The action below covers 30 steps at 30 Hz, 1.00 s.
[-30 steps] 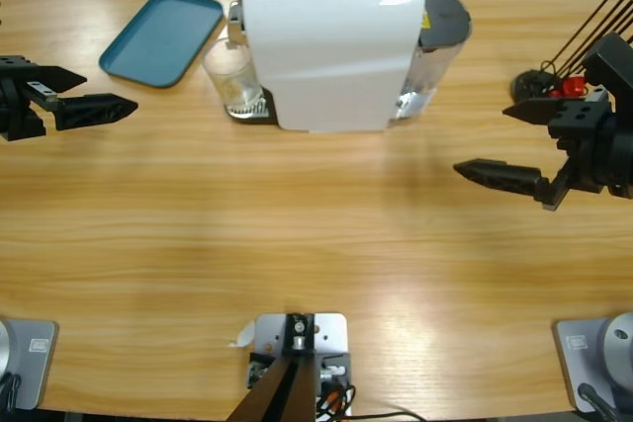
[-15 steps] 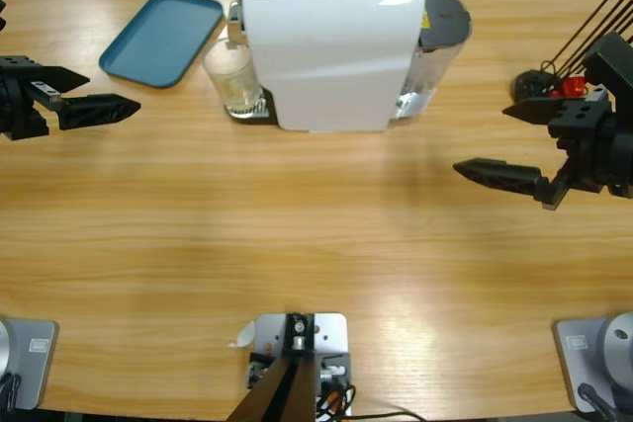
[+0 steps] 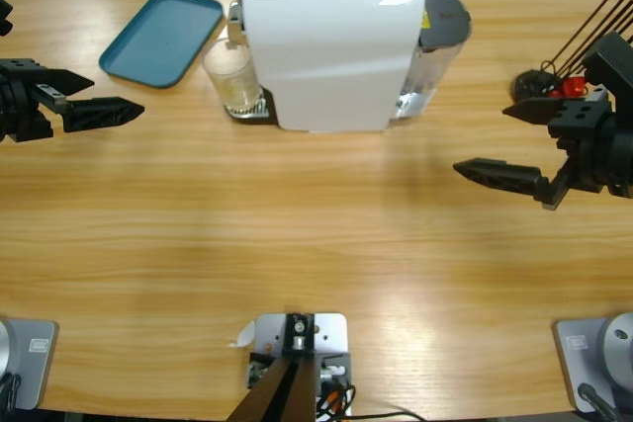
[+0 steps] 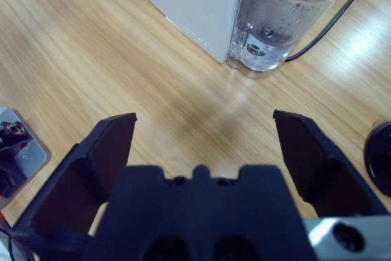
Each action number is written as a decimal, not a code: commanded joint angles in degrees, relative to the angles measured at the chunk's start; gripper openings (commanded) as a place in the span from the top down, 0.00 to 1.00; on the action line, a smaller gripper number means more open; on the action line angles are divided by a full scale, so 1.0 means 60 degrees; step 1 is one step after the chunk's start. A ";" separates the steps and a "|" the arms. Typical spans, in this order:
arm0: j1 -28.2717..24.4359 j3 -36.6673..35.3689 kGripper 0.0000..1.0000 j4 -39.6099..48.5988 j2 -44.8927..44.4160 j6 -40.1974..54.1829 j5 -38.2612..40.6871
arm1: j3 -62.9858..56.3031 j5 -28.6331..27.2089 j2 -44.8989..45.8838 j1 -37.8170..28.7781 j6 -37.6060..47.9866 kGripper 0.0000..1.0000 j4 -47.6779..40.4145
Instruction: Pour coffee
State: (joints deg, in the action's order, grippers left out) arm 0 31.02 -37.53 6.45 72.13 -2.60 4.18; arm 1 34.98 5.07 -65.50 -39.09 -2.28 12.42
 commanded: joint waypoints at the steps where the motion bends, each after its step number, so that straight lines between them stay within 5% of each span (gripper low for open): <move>1: 0.0088 0.0351 0.00 -0.0109 0.0341 0.0082 0.0124 | -0.0355 -0.0039 -0.0070 -0.0094 0.0108 0.01 -0.0049; 30: 0.0352 0.0609 0.00 -0.0443 -0.0145 0.1488 0.1153 | -0.0367 -0.0054 0.0033 -0.0091 0.0146 0.01 -0.0005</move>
State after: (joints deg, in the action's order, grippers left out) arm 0 32.37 -36.68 4.94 72.46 4.72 9.98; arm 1 34.98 5.07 -65.51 -39.09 -2.15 12.42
